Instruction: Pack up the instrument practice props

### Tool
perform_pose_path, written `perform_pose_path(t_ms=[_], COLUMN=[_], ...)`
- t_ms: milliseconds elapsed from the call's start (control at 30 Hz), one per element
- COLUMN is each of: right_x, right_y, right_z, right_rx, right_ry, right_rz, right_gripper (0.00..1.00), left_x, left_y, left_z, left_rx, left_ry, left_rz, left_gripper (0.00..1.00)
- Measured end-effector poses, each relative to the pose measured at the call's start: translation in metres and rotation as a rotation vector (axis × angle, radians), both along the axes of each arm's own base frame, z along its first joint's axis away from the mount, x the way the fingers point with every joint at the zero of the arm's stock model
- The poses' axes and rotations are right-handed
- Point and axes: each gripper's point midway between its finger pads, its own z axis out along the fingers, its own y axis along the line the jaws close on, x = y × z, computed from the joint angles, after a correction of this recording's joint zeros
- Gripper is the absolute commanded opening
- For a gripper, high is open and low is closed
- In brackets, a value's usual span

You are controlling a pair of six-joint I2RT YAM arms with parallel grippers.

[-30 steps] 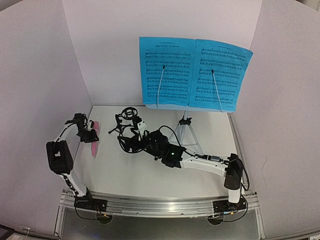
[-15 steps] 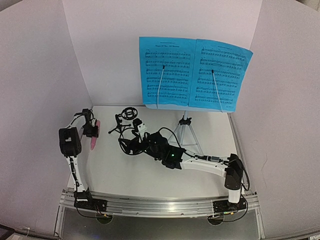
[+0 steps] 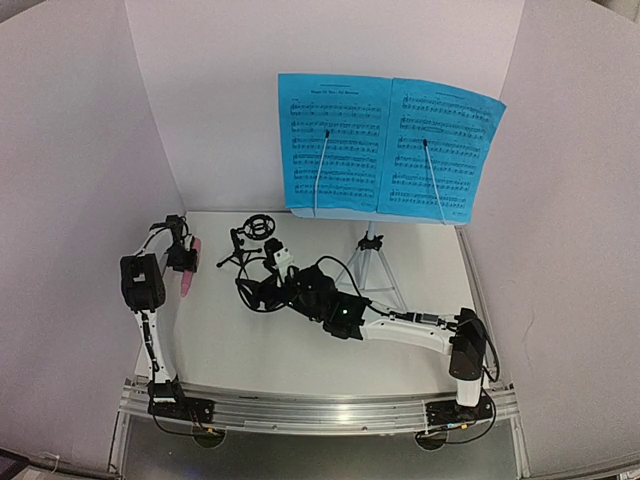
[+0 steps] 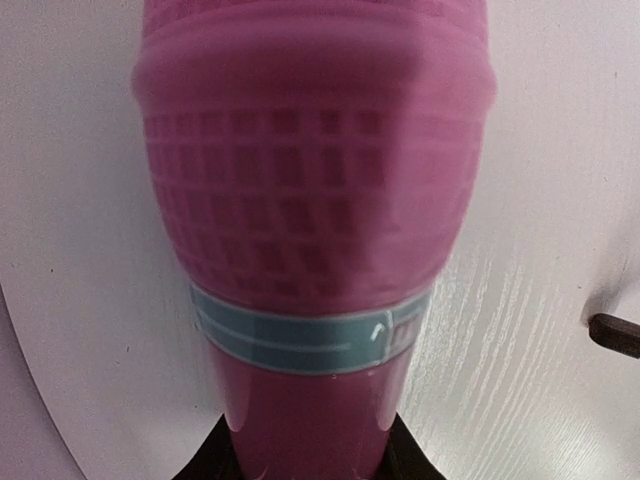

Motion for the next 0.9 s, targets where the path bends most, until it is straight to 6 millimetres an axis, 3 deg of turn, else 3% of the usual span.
perform_pose_path(t_ms=[67,533,900], right_x=[0.0001,0.0002,-0.0011], right_y=[-0.0001,-0.0001,0.0007], right_z=[0.0000,0.0000,0.0000], right_rx=[-0.001,-0.008,-0.010], right_ry=[-0.002,-0.012,-0.015], right_rz=[-0.001,0.000,0.009], right_gripper=[0.94,0.94,0.94], left_x=[0.0000,0.0028,0.0044], left_y=[0.0000,-0.0011,-0.0071], left_z=[-0.0001,-0.0002,0.0020], left_rx=[-0.001,-0.002,-0.045], left_ry=[0.000,-0.012,-0.021], left_rz=[-0.001,-0.001,0.007], left_gripper=[0.48,0.50,0.58])
